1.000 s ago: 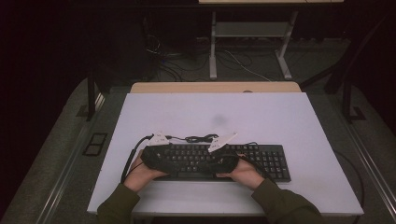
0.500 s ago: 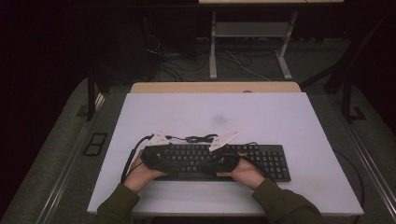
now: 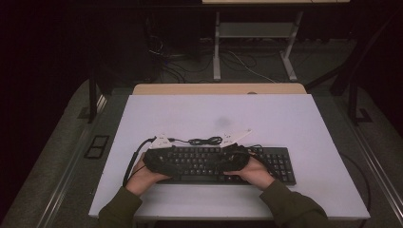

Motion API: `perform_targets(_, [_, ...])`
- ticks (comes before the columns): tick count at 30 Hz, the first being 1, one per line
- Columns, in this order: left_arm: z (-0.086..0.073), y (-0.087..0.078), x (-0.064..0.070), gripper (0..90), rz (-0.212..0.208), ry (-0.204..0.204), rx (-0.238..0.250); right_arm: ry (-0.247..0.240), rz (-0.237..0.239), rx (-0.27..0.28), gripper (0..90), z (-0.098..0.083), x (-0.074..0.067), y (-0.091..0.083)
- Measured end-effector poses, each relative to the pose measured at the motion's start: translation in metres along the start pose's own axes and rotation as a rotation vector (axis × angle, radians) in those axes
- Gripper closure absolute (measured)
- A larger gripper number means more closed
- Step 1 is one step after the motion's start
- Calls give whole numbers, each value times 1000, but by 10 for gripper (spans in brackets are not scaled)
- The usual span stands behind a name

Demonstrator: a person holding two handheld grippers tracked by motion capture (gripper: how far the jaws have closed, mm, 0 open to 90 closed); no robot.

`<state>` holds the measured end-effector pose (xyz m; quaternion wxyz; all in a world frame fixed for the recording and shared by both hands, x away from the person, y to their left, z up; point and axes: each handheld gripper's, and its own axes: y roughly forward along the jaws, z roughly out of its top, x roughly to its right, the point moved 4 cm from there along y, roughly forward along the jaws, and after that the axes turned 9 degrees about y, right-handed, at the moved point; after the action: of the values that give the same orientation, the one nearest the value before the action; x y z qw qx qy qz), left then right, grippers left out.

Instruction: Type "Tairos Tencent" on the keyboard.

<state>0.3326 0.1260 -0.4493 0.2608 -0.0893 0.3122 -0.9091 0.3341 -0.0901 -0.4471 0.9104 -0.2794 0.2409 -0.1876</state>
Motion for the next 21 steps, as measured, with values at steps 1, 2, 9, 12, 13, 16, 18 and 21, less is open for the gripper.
perform_targets(1, [0,0,0,59,0,0,0,-2,-3,4,682,0,1,-1])
perform_targets(2, [0,0,0,62,0,-2,1,0,-6,7,656,0,1,-2])
perform_targets(9, [0,-1,1,100,-3,0,2,7,-17,21,501,1,6,-8])
perform_targets(12, [-1,-2,1,128,-2,1,2,4,-17,25,459,0,8,-9])
perform_targets(13, [-1,-2,1,139,-4,5,1,8,-18,28,439,0,9,-10])
perform_targets(16, [-1,-3,0,158,-6,3,0,6,-27,34,408,0,10,-12])
perform_targets(18, [-1,-4,0,184,-11,-1,6,5,-29,39,400,1,11,-12])
perform_targets(21, [-1,-5,0,215,-19,-1,7,8,-36,39,394,0,12,-13])
